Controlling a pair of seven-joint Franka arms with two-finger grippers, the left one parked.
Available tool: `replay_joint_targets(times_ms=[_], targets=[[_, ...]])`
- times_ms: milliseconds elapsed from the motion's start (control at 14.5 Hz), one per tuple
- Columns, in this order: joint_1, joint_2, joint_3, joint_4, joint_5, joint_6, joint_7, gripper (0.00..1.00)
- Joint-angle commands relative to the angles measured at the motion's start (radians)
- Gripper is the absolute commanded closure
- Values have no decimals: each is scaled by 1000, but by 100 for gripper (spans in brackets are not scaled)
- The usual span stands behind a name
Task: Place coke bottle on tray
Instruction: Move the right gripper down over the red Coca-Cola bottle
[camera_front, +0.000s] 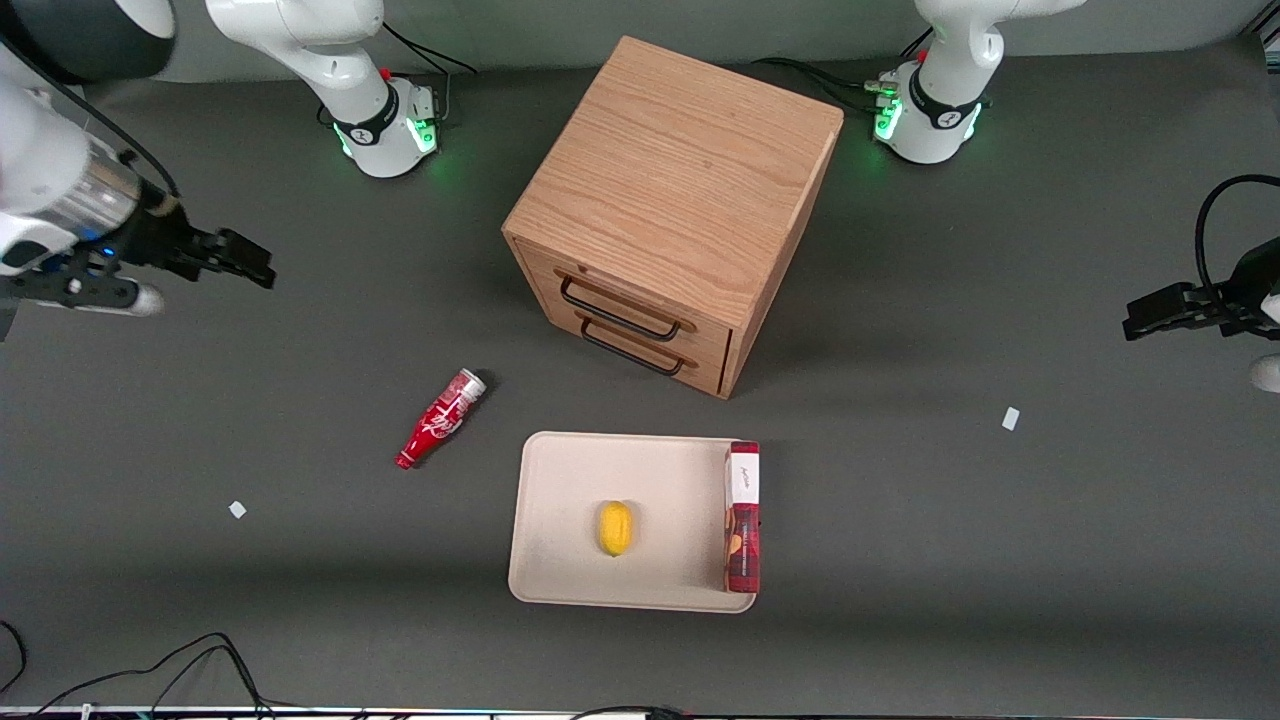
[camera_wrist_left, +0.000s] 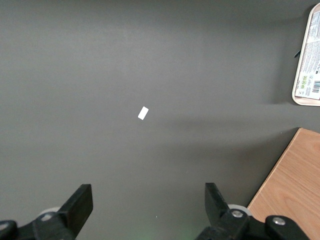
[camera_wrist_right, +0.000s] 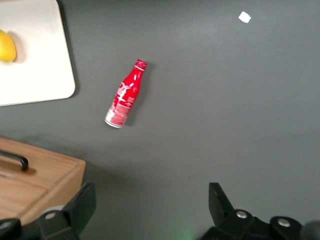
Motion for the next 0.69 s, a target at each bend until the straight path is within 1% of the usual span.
replay_joint_targets(times_ms=[0,276,414,621], targets=[[2,124,74,38,0,81,197,0],[8,289,122,11,-17,241,426,0],[20,349,131,-12,-72,332,510,0],[34,452,134,-16,-150,408,659,0]])
